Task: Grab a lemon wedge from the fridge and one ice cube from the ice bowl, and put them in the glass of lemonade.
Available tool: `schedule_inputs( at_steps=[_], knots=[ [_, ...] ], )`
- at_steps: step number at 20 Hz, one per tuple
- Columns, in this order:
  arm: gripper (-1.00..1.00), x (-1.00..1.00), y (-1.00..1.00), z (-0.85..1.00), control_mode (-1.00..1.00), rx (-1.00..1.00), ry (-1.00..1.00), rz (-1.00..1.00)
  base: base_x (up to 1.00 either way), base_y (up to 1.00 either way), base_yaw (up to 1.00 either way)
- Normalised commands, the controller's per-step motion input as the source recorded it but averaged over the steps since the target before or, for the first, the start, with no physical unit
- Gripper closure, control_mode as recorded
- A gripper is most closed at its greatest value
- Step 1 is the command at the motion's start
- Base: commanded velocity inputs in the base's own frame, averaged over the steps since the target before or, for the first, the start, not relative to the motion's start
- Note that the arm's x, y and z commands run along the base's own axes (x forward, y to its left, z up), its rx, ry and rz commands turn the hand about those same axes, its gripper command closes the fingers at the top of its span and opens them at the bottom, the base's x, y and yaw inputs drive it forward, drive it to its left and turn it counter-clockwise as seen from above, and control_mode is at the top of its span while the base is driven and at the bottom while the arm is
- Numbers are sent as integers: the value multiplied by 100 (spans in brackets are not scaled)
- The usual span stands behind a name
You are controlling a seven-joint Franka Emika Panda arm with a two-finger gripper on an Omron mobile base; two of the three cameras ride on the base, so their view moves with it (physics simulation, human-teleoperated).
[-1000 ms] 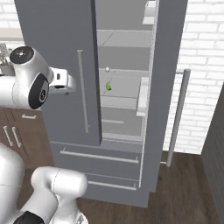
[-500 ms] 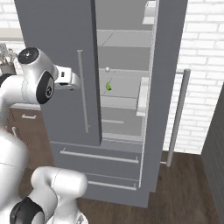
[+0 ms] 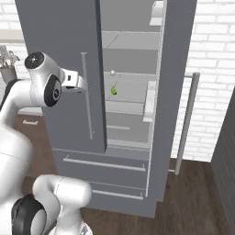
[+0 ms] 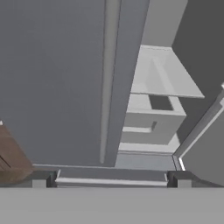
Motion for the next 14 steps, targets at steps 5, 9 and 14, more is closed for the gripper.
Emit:
schedule_inputs(
  at_steps=[5,9,14],
  knots=[
    [-100,42,0,-18,-100,0,-3,0,0,0,0],
    [-100,26,0,-23,-100,5,0,0,0,0,0],
    [-100,27,0,-16,-100,5,0,0,0,0,0]
  ],
)
